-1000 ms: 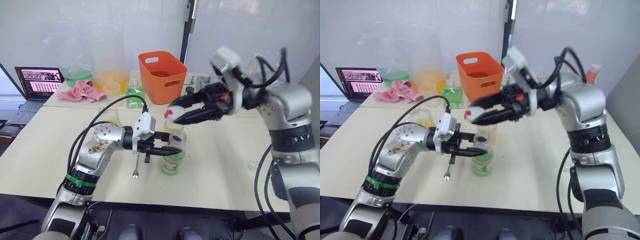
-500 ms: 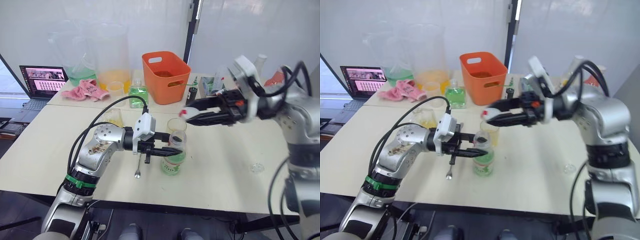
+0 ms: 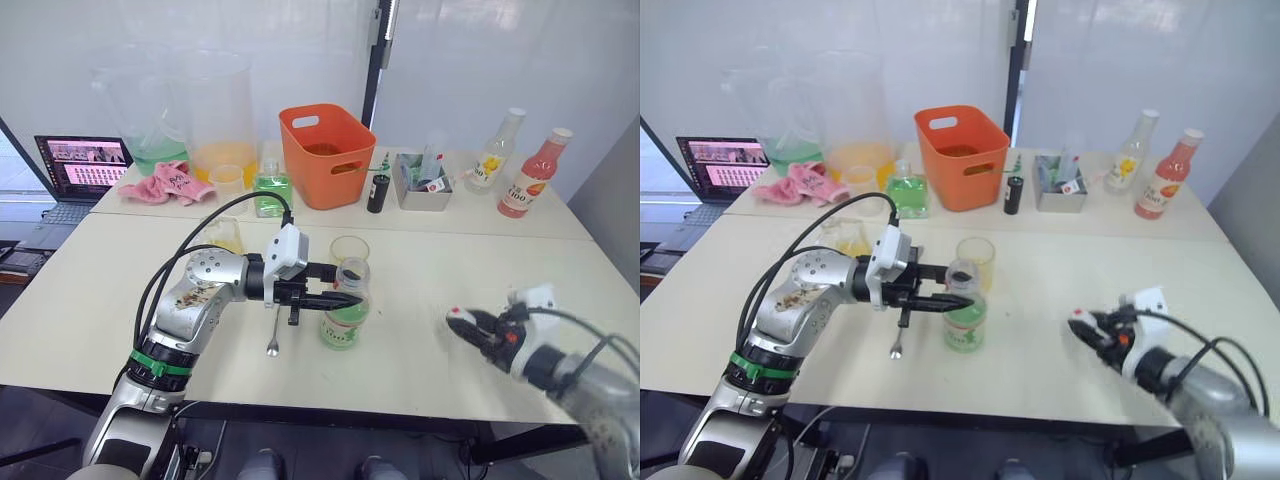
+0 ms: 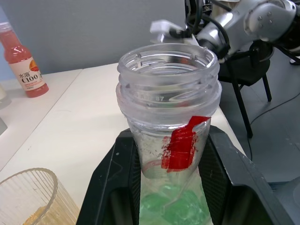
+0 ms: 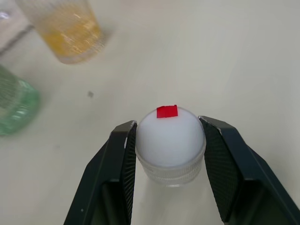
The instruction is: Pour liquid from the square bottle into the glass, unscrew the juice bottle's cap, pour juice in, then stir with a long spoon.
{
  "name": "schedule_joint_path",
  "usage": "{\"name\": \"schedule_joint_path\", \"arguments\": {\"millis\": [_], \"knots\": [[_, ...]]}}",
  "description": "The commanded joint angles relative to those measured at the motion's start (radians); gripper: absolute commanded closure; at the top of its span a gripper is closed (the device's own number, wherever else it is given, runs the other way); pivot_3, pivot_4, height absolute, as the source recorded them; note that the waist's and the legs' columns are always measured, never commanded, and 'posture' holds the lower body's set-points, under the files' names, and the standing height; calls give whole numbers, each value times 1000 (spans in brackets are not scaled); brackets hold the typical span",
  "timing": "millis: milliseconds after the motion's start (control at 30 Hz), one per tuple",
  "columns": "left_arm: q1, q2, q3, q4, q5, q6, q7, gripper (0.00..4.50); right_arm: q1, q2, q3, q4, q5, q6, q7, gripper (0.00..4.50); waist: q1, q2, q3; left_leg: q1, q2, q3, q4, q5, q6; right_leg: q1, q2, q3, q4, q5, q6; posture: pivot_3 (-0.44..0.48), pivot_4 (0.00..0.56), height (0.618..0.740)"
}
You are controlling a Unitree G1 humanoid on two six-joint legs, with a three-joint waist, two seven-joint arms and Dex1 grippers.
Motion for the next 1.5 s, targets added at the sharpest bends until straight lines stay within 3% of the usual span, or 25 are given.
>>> {"name": "schedule_joint_path", "arguments": {"millis": [33,267,600,667,833,867,1100,1200,1500], "knots": [[-4,-1,-11,6,-4,0,-16,3190,22,42,12,19,-76,-126,-80,2854,-4,0,0,0,0,0,0,0,0,0,0,0,0,0,0,0,150,739],[-21,14,7,27,-15,-2,-44,3190,2,116,53,146,-115,-286,-108,2854,-10,0,0,1,0,0,0,0,0,1,1,0,0,0,0,0,150,739],[-31,13,7,25,-11,3,-44,3190,-2,110,121,263,-160,-352,-111,2854,-11,0,0,1,1,-1,0,0,0,1,1,0,0,0,0,0,150,739],[-32,12,6,23,-11,4,-41,3190,-2,119,119,258,-140,-355,-104,1872,-11,0,0,1,1,-1,0,0,0,1,1,0,0,0,0,0,150,739],[-33,11,7,16,-9,6,-34,3190,-20,114,93,204,-89,-364,-93,183,-11,0,0,1,1,-1,0,0,0,1,1,0,0,0,0,0,150,739],[-33,12,7,15,-7,5,-32,3190,-29,104,88,173,-76,-362,-92,17,-11,0,0,1,1,-1,0,0,0,1,1,0,0,0,0,0,150,739],[-48,34,55,5,-47,49,-20,3190,-101,19,60,-30,42,-274,-94,17,-12,0,0,1,1,-1,0,0,0,1,1,0,0,0,0,0,150,739],[-76,72,115,-23,-121,143,-8,3190,-196,-35,67,-111,185,-170,-72,17,-14,0,1,1,1,-1,0,0,0,0,1,0,0,0,0,0,150,739],[-122,203,195,3,-146,196,-26,3190,-303,-109,146,-151,355,19,-95,17,-6,0,1,-1,1,-1,-1,0,0,0,1,-1,-1,0,0,0,150,739]]}}
